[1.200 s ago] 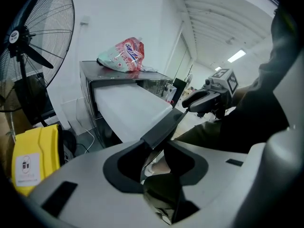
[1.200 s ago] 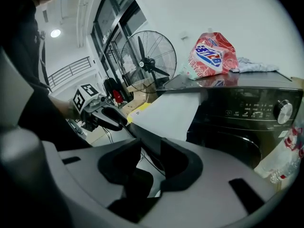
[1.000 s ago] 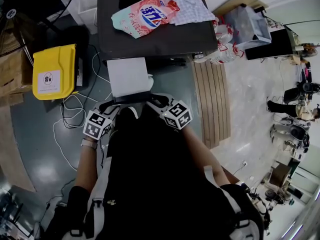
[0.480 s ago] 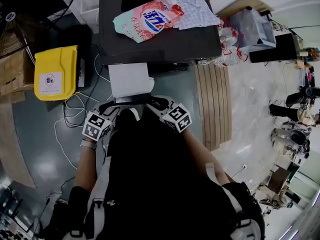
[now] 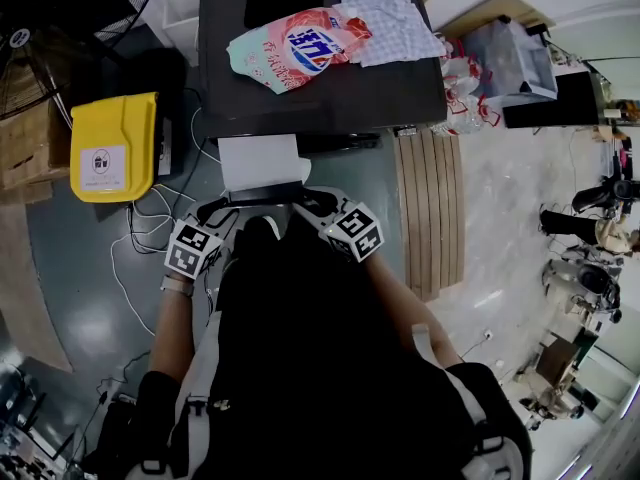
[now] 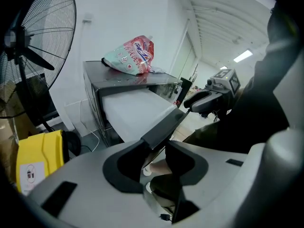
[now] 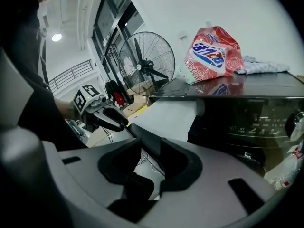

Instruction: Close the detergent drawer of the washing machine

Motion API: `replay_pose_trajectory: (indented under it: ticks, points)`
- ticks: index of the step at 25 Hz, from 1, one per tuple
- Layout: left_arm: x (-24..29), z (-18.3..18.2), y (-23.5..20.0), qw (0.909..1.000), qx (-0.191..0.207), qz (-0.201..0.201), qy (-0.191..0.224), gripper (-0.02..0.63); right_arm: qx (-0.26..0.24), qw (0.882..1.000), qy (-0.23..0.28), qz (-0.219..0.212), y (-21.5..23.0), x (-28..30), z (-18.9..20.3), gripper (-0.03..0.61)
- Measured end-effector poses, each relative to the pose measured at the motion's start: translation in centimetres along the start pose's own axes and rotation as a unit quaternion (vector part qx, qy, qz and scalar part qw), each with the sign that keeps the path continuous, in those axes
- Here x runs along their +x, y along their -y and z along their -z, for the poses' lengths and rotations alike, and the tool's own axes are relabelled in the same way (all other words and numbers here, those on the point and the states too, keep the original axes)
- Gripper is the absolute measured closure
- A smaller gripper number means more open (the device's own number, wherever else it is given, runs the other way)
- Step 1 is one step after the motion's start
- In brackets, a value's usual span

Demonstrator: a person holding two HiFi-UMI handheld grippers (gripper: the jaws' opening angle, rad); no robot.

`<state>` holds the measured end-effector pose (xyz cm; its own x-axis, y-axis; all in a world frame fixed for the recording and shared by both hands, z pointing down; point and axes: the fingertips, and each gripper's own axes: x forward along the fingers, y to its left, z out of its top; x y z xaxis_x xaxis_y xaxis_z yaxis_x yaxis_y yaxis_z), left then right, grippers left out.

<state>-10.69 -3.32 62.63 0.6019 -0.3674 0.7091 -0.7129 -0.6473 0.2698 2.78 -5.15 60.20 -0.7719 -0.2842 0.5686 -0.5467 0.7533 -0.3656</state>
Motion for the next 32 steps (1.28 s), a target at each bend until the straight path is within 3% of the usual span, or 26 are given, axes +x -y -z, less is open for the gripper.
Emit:
replay_pose_trajectory:
  ticks: [32]
  points:
    - [1.8,-5.6,-6.6,0.9991,-0.026,-0.034,-0.002,0.467,-0.004,1.0,0.021,-0.003,5.3,3.2,-6.1,0.446]
